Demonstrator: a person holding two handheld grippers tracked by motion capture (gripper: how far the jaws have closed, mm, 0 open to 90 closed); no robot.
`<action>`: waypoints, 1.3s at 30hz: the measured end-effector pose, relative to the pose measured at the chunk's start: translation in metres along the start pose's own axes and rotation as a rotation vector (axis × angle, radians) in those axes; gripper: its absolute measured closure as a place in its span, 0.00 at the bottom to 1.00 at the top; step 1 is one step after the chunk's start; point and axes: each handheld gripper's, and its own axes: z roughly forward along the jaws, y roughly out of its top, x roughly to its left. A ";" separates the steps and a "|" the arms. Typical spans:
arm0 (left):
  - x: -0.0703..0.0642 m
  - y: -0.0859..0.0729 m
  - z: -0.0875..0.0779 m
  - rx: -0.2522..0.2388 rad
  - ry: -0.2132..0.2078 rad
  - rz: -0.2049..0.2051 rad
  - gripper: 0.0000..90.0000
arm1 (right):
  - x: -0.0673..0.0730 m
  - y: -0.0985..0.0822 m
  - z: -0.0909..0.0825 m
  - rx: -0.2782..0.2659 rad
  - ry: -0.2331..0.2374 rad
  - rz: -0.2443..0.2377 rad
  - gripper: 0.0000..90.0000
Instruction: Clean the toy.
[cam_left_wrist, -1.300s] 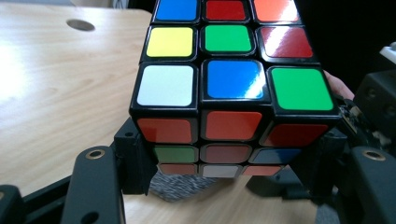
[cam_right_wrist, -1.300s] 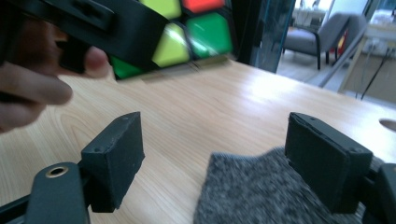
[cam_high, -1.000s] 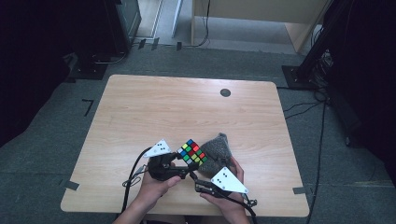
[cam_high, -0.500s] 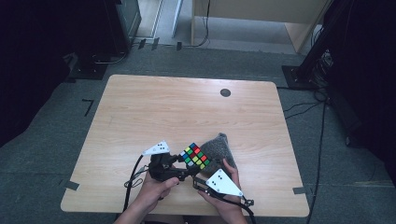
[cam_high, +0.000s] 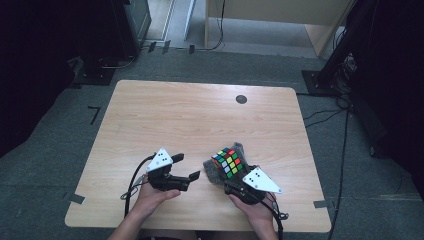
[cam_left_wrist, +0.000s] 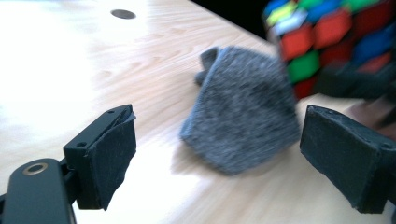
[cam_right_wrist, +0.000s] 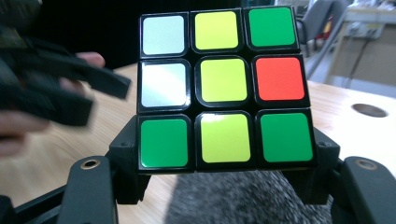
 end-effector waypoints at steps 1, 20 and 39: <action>-0.004 -0.001 0.001 0.003 0.013 0.051 0.12 | 0.000 0.003 -0.002 0.001 0.012 0.020 0.38; -0.044 -0.012 0.009 -0.051 0.049 0.394 0.15 | 0.024 0.013 0.005 0.170 0.187 0.246 0.38; -0.055 -0.020 0.012 -0.086 0.069 0.494 0.37 | 0.024 0.006 0.016 0.298 0.263 0.389 0.37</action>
